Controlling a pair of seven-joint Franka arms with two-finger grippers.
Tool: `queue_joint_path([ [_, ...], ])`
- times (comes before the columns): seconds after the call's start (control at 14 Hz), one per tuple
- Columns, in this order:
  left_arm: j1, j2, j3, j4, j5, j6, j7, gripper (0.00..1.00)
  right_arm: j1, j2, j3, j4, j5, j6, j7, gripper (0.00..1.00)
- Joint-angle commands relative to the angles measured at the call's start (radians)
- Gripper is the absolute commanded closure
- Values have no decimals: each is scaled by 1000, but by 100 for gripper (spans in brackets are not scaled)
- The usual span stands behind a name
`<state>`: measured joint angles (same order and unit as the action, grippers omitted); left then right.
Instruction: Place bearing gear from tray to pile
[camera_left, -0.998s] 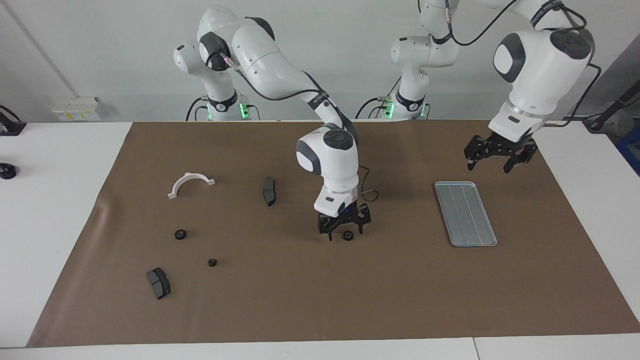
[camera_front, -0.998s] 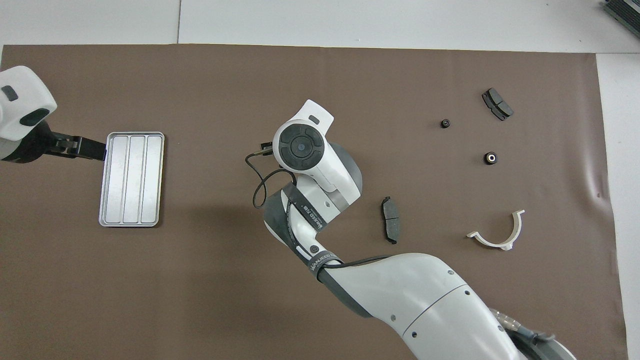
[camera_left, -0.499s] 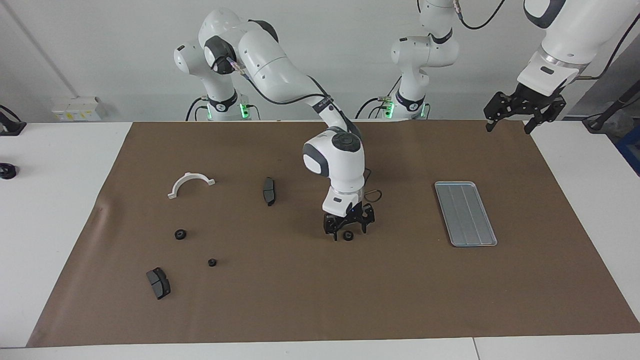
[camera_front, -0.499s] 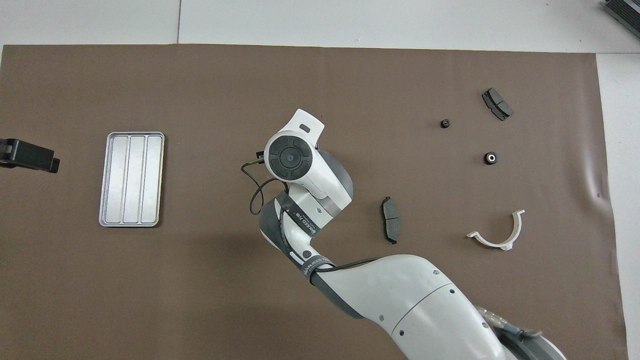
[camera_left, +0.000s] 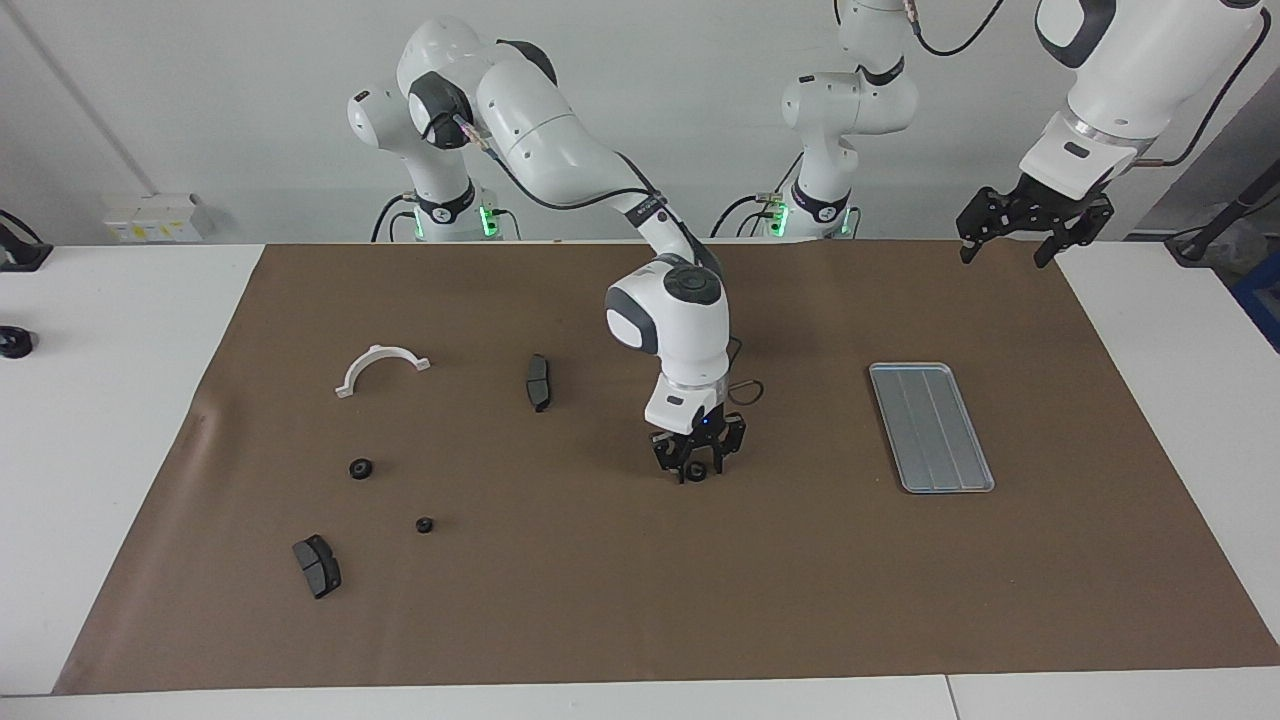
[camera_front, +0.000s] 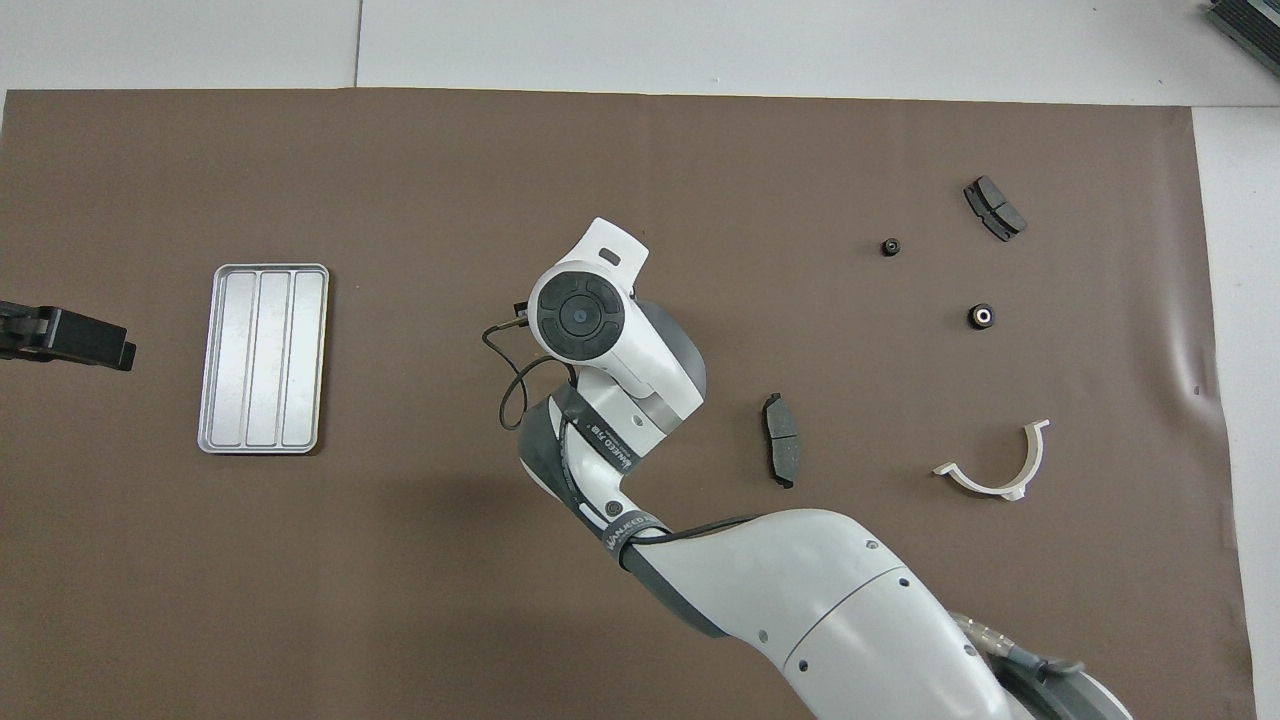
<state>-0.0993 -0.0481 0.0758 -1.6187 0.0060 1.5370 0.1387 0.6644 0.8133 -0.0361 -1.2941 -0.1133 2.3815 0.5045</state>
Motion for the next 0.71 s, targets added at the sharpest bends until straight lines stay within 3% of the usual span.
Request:
queue_joint_path([
  [0.0,9,-33,-4,-38,-4,28,2,0,-2,14,2,21,-31,-5,35,50],
  [0.64,39,-39,-4,-49,-6,29,-4,0,0,0,2,-5,-32,-36,32,50],
])
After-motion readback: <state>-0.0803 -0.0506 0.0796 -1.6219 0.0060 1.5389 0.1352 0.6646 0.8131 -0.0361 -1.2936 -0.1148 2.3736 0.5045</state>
